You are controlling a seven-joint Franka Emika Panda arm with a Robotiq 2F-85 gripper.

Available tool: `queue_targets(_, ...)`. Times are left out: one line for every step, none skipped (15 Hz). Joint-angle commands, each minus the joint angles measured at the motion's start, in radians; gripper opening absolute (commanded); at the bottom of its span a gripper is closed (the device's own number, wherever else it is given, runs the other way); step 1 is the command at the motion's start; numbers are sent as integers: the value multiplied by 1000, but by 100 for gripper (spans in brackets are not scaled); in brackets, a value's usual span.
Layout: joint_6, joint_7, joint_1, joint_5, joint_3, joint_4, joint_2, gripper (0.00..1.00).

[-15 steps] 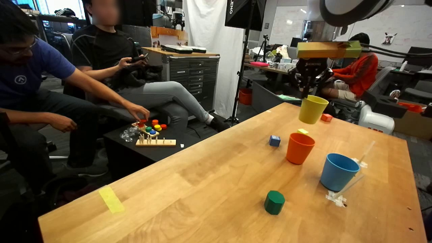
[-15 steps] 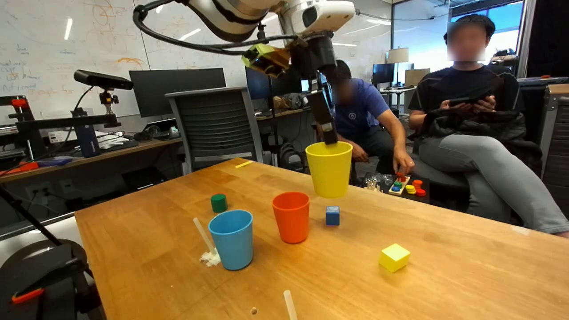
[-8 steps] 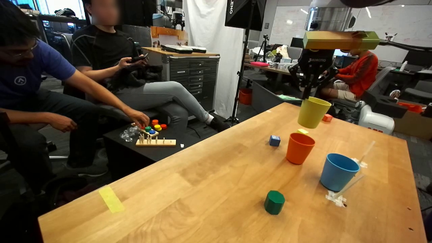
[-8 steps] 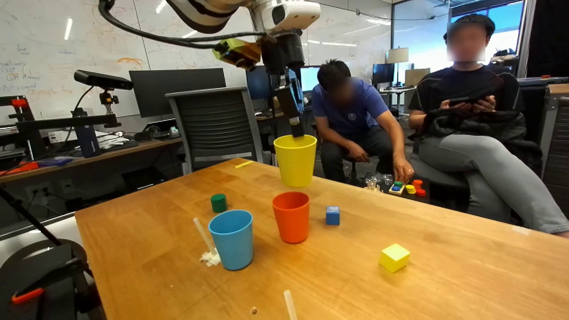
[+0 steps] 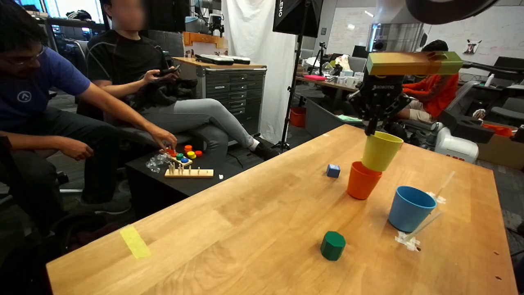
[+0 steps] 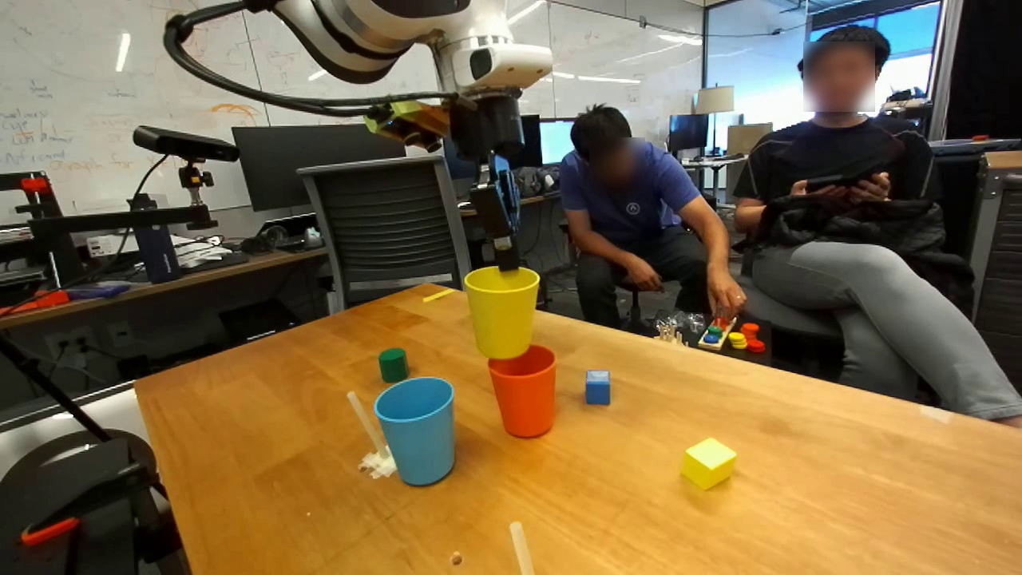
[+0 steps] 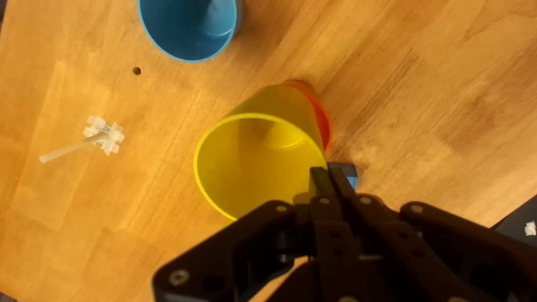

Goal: Put the yellow cup in the orange cup and the orange cup in the blue cup

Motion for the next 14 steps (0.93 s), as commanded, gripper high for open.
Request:
queue_targets(23, -8, -8, 7, 12, -16, -5, 1)
queue_targets(25, -7, -8, 6, 11, -16, -3, 1)
queue_targets(32, -4, -7, 2, 9, -13, -2, 1)
queue_targets(41, -1, -7, -2, 7, -11, 1, 1)
queue_targets(49, 0, -7, -1, 6, -7, 5, 1)
queue_targets(63, 7, -7, -8, 4, -6, 10, 1)
queue_targets(77, 11, -6, -13, 1, -4, 14, 1)
queue_targets(82, 11, -6, -12, 0, -2, 17, 1)
queue_targets(93, 14, -5, -16, -2, -3, 21, 1)
queue_targets(100, 16, -4, -19, -4, -3, 26, 1)
queue_targets(109, 18, -4, -24, -6, -4, 31, 1)
queue_targets(113, 20, -3, -29, -9, -3, 37, 1)
queue_targets(119, 23, -3, -34, -12, -3, 43, 1)
queue_targets(123, 25, -2, -36, -15, -2, 48, 1)
